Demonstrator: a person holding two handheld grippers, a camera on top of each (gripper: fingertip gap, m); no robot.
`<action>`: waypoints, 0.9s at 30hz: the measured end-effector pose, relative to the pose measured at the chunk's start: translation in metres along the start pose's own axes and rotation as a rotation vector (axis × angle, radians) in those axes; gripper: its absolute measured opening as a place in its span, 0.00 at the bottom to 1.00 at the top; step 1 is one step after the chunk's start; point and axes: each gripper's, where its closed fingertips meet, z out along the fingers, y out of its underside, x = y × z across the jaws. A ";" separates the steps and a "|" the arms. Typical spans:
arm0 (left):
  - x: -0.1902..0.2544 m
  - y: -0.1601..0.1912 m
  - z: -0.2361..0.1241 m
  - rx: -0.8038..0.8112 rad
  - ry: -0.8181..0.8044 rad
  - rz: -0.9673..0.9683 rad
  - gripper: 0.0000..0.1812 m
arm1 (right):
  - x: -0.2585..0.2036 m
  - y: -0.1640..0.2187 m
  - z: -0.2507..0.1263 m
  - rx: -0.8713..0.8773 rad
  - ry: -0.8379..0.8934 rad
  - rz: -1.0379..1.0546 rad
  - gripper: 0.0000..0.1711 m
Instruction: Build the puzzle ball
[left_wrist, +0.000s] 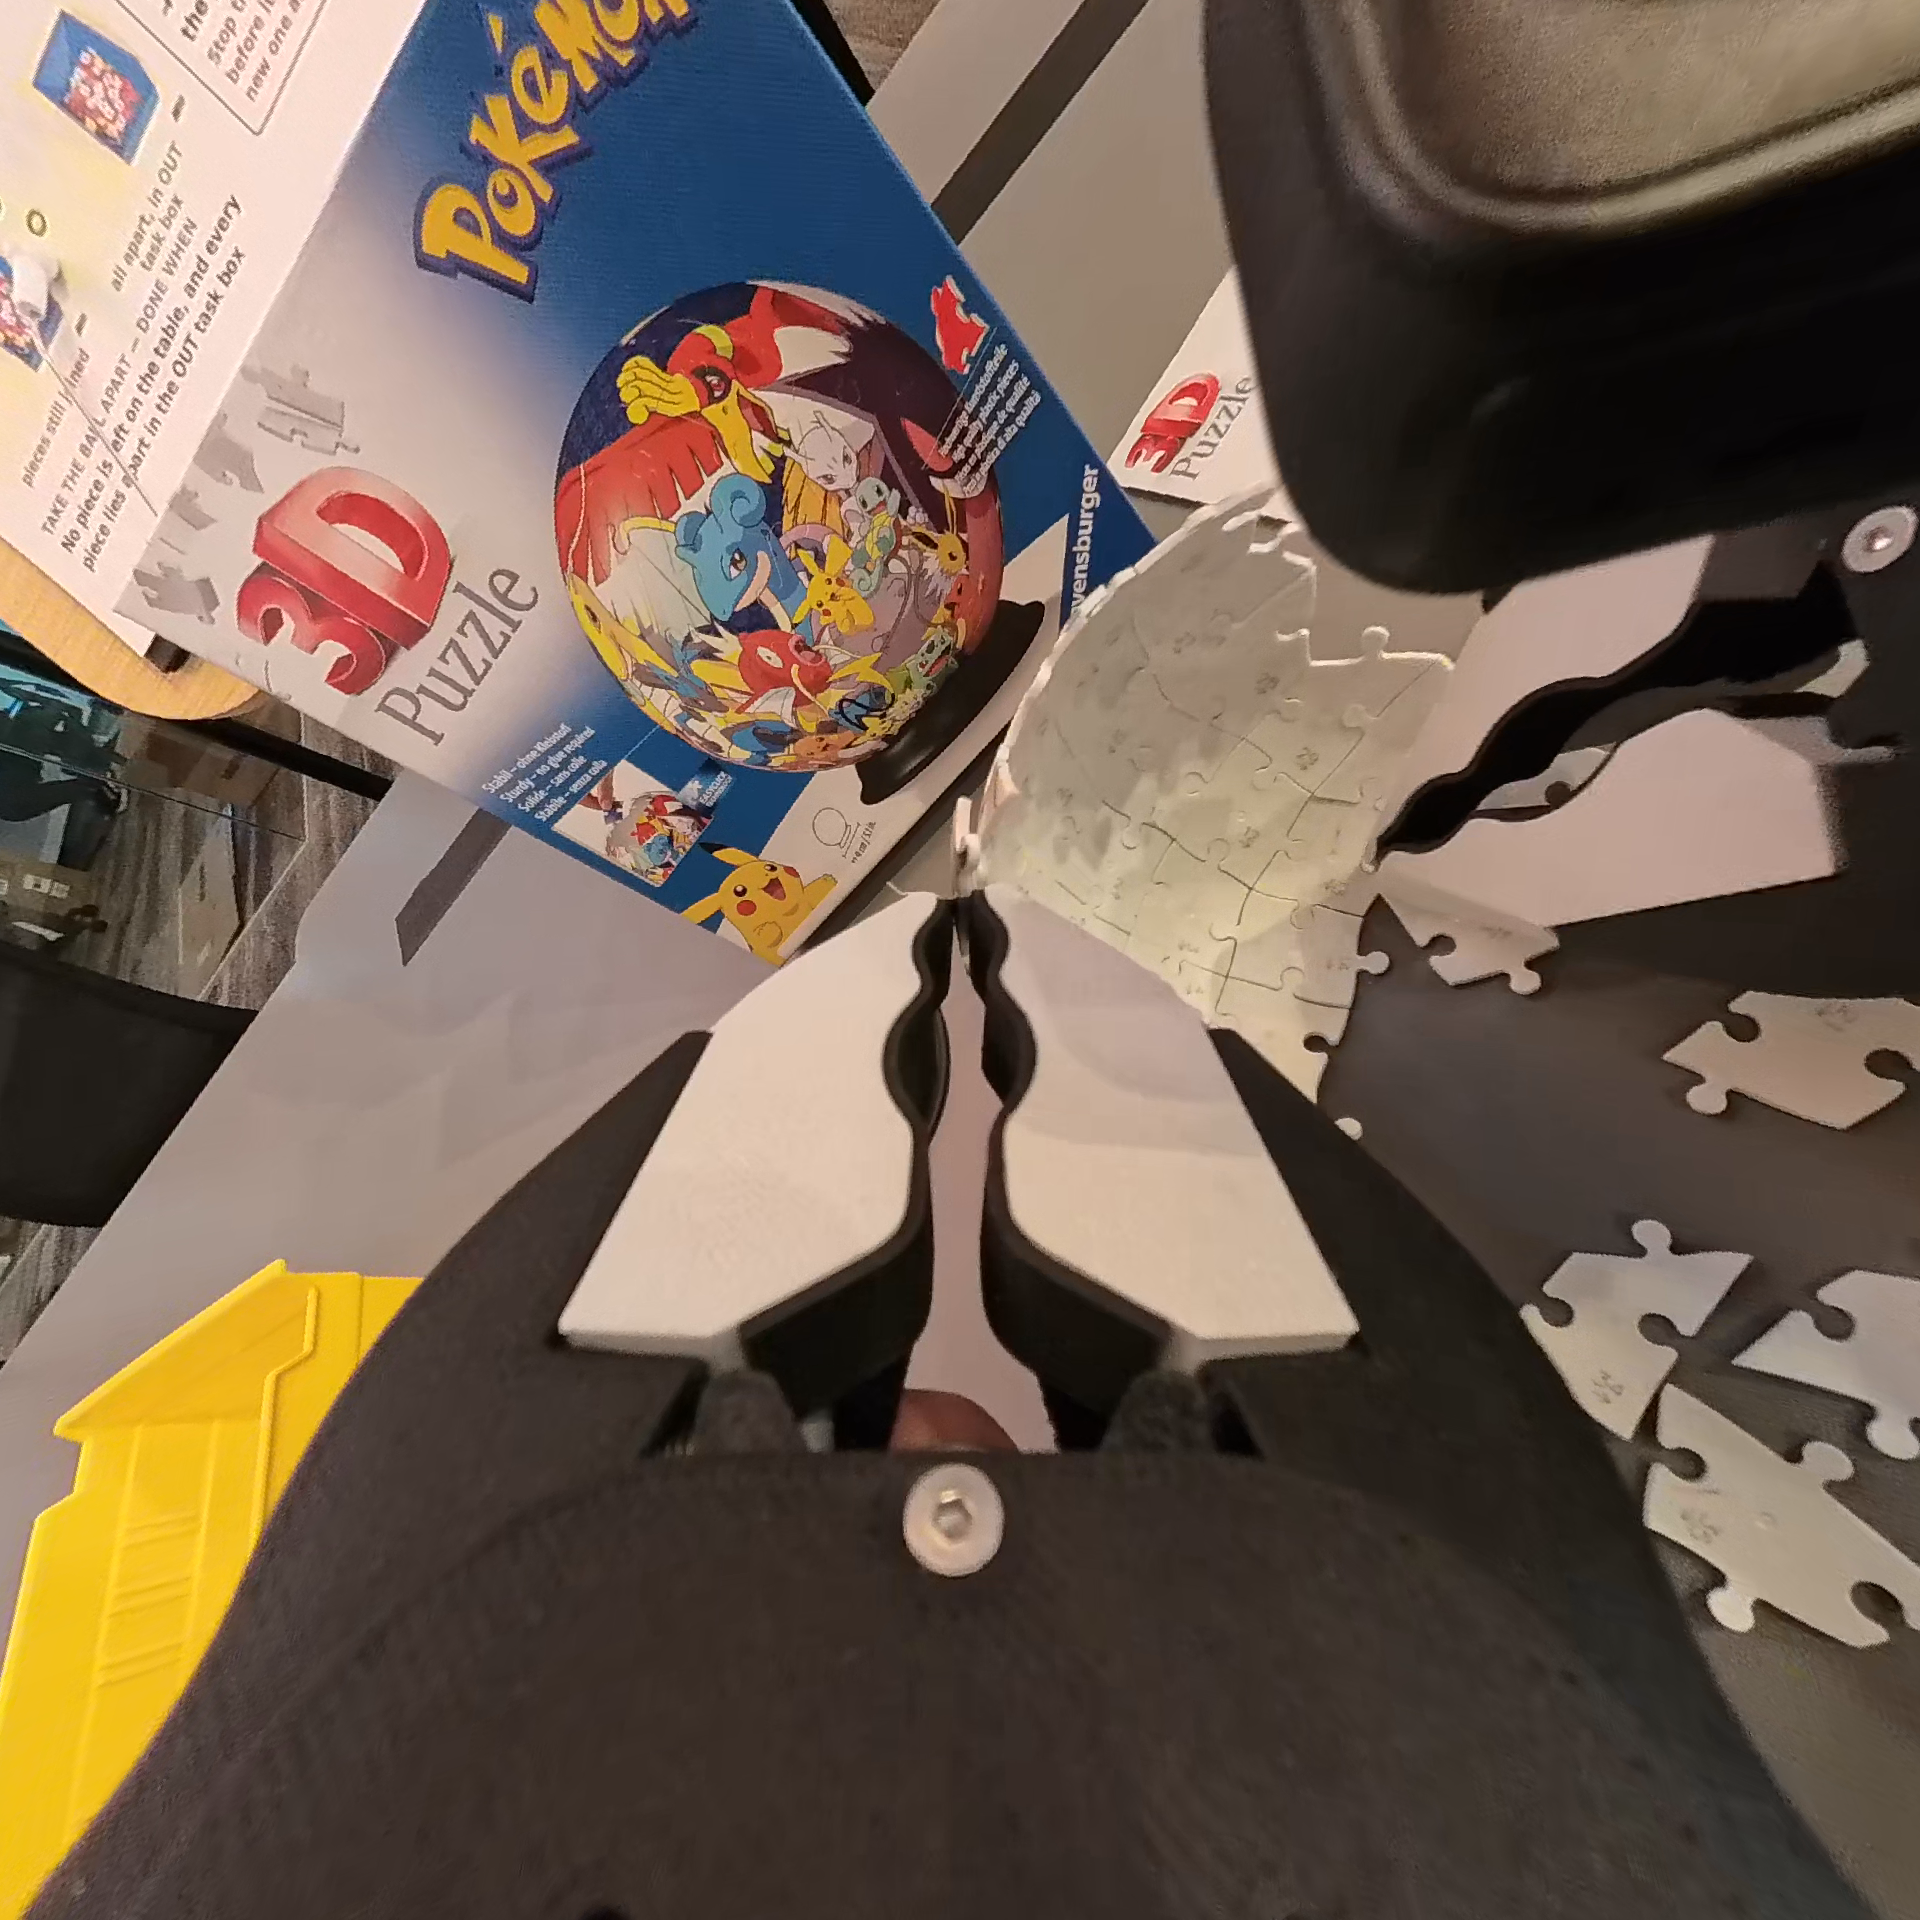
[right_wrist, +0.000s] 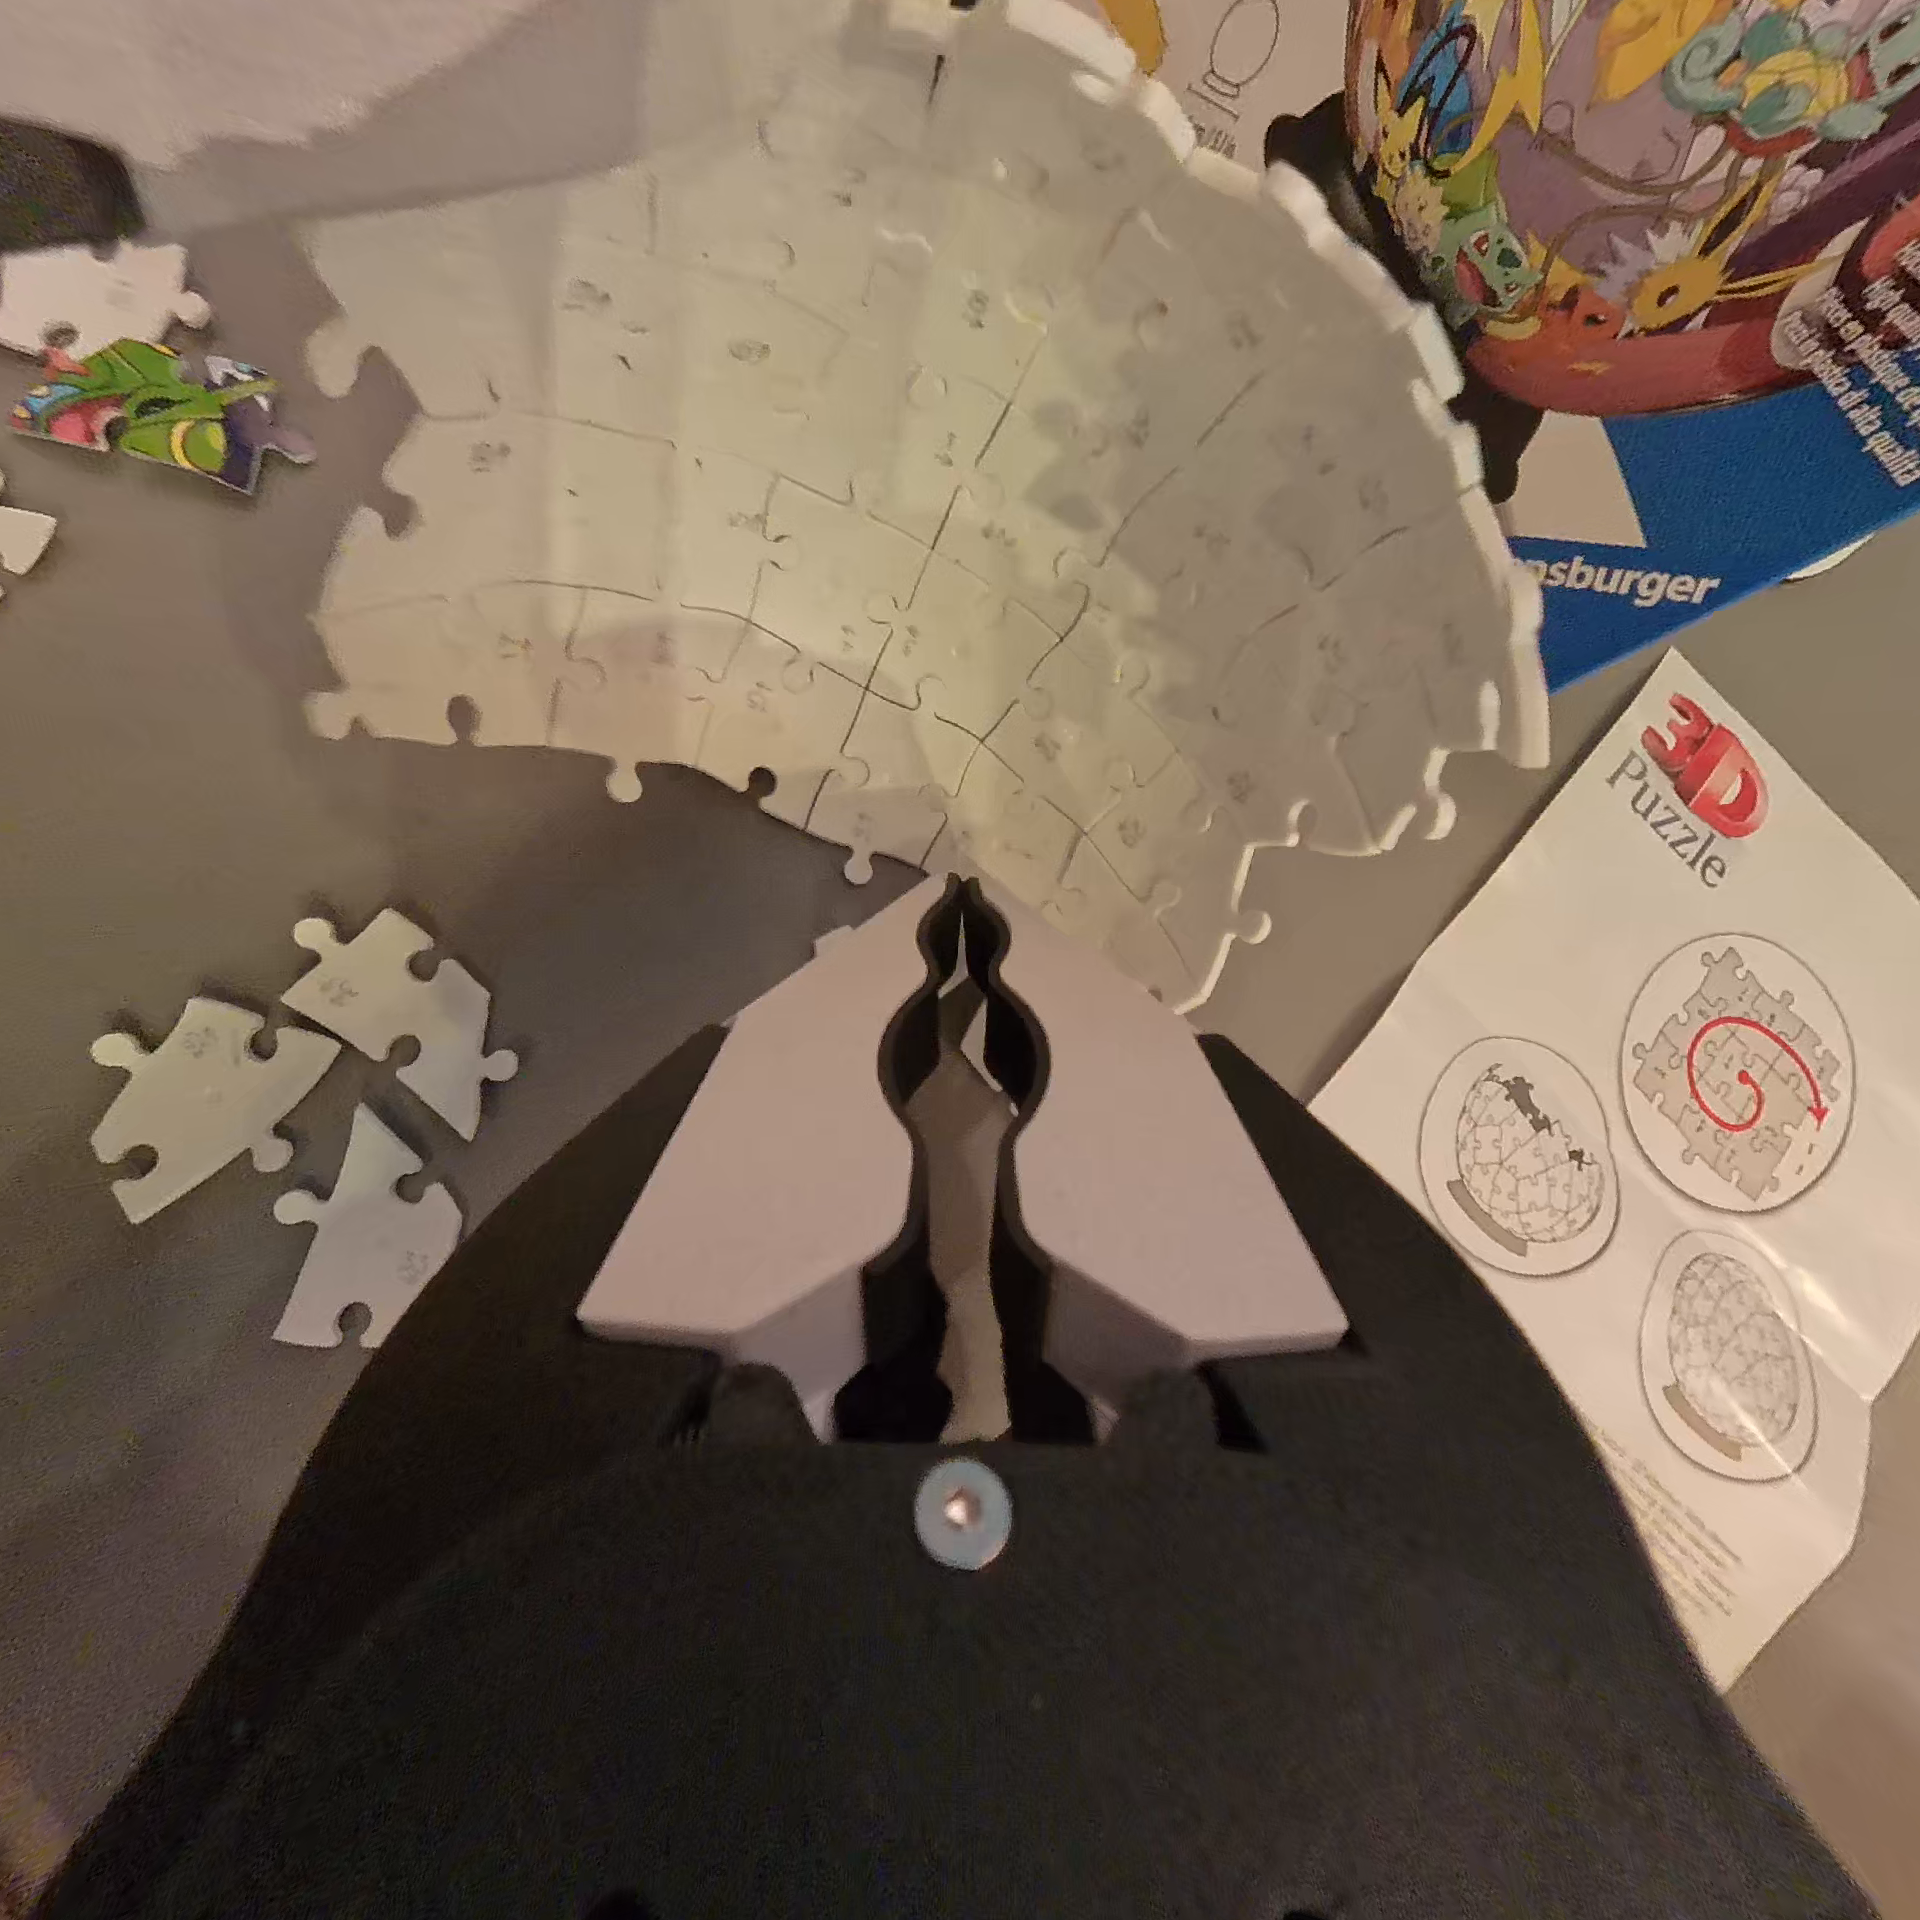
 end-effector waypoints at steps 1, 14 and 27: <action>0.000 0.000 0.000 0.001 0.000 0.000 0.01 | 0.000 0.001 0.001 -0.007 0.004 -0.010 0.00; 0.000 -0.003 0.000 0.012 0.006 0.007 0.01 | 0.001 0.004 0.004 -0.067 -0.100 0.022 0.00; -0.003 -0.005 0.003 0.018 0.028 -0.020 0.01 | 0.000 0.006 0.004 -0.220 -0.231 -0.048 0.00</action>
